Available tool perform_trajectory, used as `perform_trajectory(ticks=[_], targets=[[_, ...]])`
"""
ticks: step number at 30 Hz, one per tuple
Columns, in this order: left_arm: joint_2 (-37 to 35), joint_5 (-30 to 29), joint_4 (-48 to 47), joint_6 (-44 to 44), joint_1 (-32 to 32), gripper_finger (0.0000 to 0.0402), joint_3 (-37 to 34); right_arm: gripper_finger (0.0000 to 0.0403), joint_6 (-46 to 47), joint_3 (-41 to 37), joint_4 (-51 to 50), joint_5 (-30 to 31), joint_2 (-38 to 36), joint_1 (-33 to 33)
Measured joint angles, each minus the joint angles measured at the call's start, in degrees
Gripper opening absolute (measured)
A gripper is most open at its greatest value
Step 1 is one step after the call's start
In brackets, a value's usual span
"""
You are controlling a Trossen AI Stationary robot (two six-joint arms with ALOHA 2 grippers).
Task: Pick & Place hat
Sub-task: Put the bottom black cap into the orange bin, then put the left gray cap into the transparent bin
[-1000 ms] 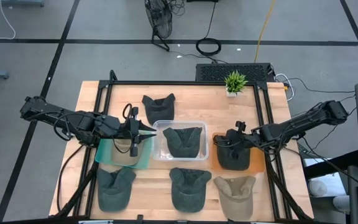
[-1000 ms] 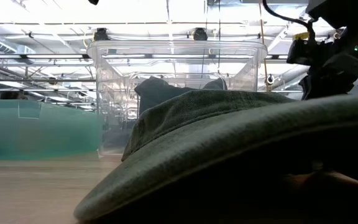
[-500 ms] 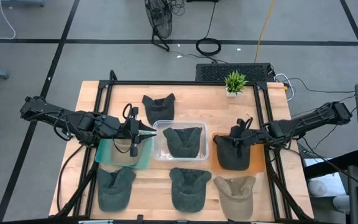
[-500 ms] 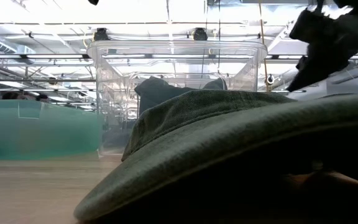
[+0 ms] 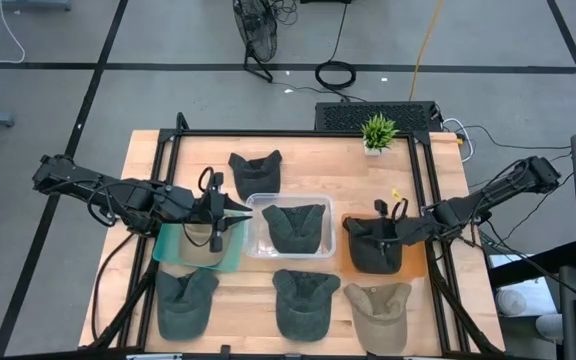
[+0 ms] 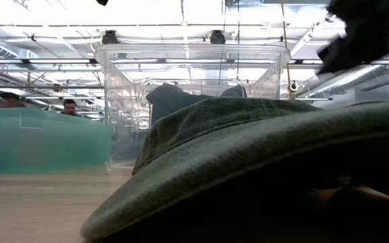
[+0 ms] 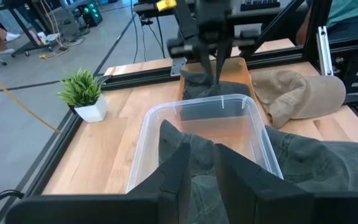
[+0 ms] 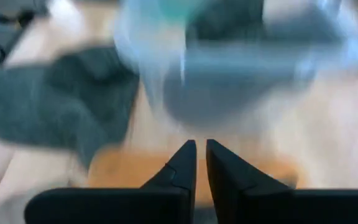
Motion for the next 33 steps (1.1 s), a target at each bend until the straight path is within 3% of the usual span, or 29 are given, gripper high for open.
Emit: perform_trajectory(ticks=[5, 9, 11, 16, 22, 28, 33], targets=[[0.00, 0.02, 0.04, -0.39, 0.00, 0.0081, 0.00, 0.0023, -12.45, 0.09, 15.07, 2.41, -1.02, -1.46], [0.00, -1.01, 1.48, -0.18, 0.00, 0.0081, 0.00, 0.0023, -18.50, 0.09, 20.16, 19.09, -2.86, -6.52], [0.00, -2.61, 1.51, 0.63, 0.20, 0.0081, 0.00, 0.0023, -18.57, 0.09, 21.53, 22.26, -3.22, -9.89], [0.02, -1.62, -0.31, 0.64, 2.20, 0.0081, 0.00, 0.0023, -19.84, 0.09, 25.93, 8.66, -2.63, -15.72], [0.00, -2.94, 0.33, -0.44, 5.65, 0.0081, -0.74, 0.0023, -24.46, 0.11, 37.78, 3.85, -1.62, -22.85], [0.00, 0.15, 4.72, 0.46, 9.69, 0.0081, -4.02, 0.0023, -16.02, 0.13, 33.84, -3.98, 0.83, -30.71], [-0.70, 5.01, 4.07, -0.80, 11.49, 0.0081, -4.04, 0.0023, -19.83, 0.11, 34.97, -10.81, 4.20, -30.53]])
